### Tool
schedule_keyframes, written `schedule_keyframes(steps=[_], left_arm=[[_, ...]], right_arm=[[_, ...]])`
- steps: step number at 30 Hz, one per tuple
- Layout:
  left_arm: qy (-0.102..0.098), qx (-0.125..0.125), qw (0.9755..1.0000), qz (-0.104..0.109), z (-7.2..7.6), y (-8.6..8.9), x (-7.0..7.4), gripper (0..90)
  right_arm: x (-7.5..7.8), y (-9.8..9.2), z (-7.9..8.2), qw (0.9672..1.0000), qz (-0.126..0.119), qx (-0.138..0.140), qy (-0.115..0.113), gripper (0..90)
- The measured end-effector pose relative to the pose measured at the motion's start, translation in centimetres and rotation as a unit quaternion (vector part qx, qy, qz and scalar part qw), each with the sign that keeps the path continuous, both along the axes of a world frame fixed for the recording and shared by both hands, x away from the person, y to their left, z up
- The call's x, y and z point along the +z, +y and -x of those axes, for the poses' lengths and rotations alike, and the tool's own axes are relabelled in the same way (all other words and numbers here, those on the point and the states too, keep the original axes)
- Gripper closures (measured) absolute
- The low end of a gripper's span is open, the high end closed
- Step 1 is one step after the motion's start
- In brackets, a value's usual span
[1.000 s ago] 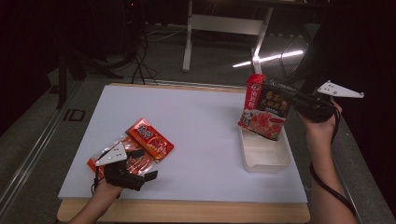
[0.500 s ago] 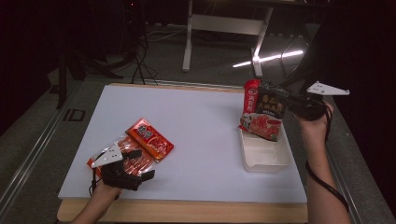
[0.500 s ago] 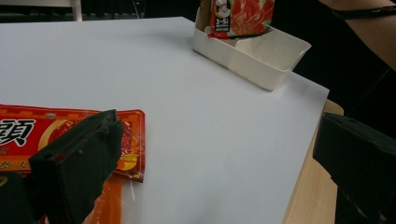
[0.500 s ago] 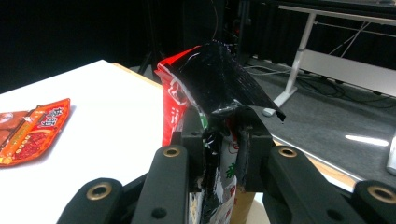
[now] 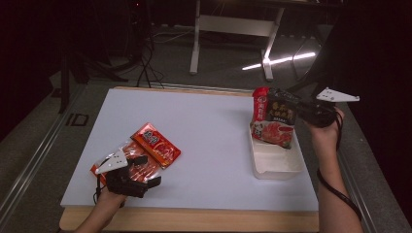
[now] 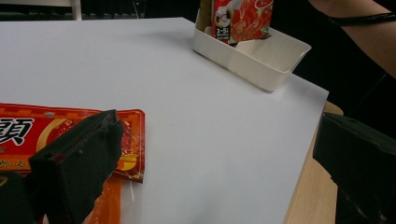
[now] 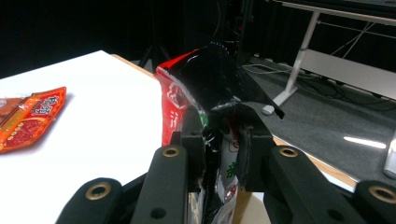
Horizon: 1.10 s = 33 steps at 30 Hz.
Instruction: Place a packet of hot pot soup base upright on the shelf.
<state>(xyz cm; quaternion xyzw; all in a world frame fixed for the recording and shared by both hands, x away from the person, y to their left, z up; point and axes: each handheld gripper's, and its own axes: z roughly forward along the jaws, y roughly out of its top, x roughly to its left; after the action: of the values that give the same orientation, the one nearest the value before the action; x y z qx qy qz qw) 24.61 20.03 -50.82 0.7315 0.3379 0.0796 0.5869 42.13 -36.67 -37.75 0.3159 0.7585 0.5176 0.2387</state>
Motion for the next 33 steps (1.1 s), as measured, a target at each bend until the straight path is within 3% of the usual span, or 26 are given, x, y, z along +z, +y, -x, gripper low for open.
schedule_keyframes(steps=[4,9,10,16,17,22,25,27,28,29,30,33], left_arm=[[0.002,-0.001,1.0,0.003,0.0,0.1,-0.1,1.7],[0.005,-0.001,1.0,0.004,-0.1,0.1,-0.2,1.7],[0.005,-0.001,1.0,0.005,-0.1,0.1,-0.2,1.6],[0.005,-0.001,1.0,0.003,-0.1,0.2,-0.2,1.7],[0.005,-0.001,1.0,0.005,-0.1,0.2,-0.2,1.7],[0.006,-0.002,1.0,0.005,-0.2,0.1,-0.3,1.6],[0.008,-0.004,0.9999,0.008,-0.2,0.0,-0.3,1.7],[0.007,-0.008,0.9999,0.008,-0.2,0.0,-0.4,1.6],[0.007,-0.008,0.9999,0.006,-0.2,-0.1,-0.4,1.7],[0.007,-0.008,0.9999,0.006,-0.2,-0.1,-0.4,1.7],[0.008,-0.009,0.9999,0.003,-0.2,-0.1,-0.4,1.7],[0.008,-0.01,0.9999,0.002,-0.2,-0.2,-0.5,1.7]], right_arm=[[-0.7,0.2,-0.1,0.9997,-0.019,0.014,0.001,75.2],[-1.9,0.5,-0.2,0.9993,-0.017,0.029,0.019,74.2],[-2.3,0.4,0.0,0.9991,-0.03,0.025,0.02,73.7],[-3.4,-0.4,0.5,0.9991,-0.029,0.019,0.026,72.8],[-3.8,-0.9,0.8,0.9986,-0.042,0.013,0.028,72.4],[-4.3,-2.0,1.2,0.9982,-0.051,-0.001,0.031,68.4],[-4.0,-2.0,1.6,0.9981,-0.05,-0.01,0.035,58.7],[-3.7,-2.0,1.8,0.9986,-0.04,-0.014,0.031,57.5],[-2.8,-1.9,2.4,0.9983,-0.043,-0.034,0.018,46.7],[-2.3,-1.8,2.6,0.998,-0.046,-0.042,0.011,42.5],[-2.3,-1.8,2.6,0.998,-0.046,-0.042,0.011,42.5],[-0.4,-1.4,3.6,0.9975,-0.049,-0.05,0.005,38.1]])
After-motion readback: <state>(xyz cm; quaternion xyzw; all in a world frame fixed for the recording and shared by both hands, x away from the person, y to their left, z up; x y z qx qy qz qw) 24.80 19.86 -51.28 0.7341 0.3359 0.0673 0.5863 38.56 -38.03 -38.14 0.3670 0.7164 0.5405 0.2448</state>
